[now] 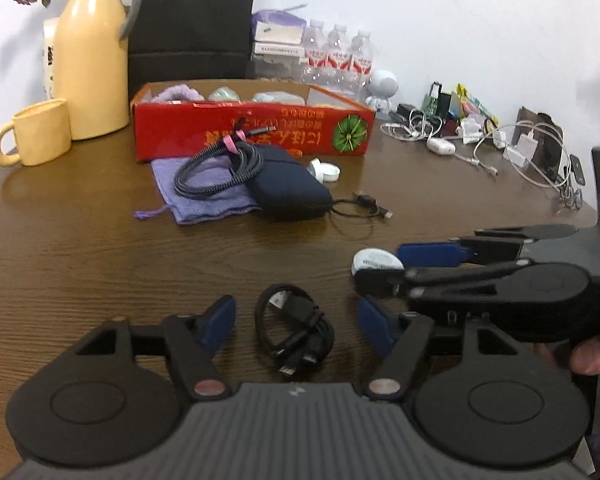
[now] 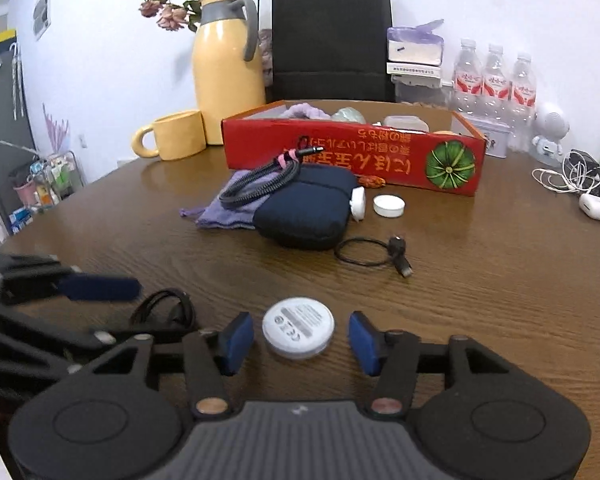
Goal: Organize objects
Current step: 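Carry the charger cable and white tin into the red box and release both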
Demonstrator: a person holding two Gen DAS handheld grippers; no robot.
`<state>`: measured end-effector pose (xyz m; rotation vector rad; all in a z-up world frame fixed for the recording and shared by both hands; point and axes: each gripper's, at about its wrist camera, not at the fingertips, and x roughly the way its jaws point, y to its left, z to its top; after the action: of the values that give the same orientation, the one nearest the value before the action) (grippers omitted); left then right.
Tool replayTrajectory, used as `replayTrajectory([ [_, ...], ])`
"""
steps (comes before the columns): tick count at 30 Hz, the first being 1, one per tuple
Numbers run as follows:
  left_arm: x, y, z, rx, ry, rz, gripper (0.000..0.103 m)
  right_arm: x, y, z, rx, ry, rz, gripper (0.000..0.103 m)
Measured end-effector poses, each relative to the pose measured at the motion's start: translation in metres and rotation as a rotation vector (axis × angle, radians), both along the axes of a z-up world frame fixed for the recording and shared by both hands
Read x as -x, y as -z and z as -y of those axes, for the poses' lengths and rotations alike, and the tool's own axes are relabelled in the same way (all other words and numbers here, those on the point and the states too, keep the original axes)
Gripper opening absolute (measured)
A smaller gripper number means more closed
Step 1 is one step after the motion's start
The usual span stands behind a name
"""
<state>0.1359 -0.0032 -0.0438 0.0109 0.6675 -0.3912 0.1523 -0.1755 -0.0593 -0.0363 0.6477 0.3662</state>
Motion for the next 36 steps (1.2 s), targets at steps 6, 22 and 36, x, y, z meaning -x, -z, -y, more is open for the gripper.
replayTrajectory([
  [6,0.013,0.0,-0.002,-0.014,0.009,0.0,0.04,0.018,-0.006,0.011,-0.022,0.012,0.016,0.038],
  [22,-0.195,-0.114,-0.061,0.054,-0.044,0.086,0.039,-0.131,-0.119,0.034,-0.128,-0.08,0.169,0.038],
  [36,-0.313,-0.082,-0.05,-0.164,-0.022,-0.022,0.077,-0.321,-0.049,-0.008,-0.154,0.01,-0.092,0.06],
])
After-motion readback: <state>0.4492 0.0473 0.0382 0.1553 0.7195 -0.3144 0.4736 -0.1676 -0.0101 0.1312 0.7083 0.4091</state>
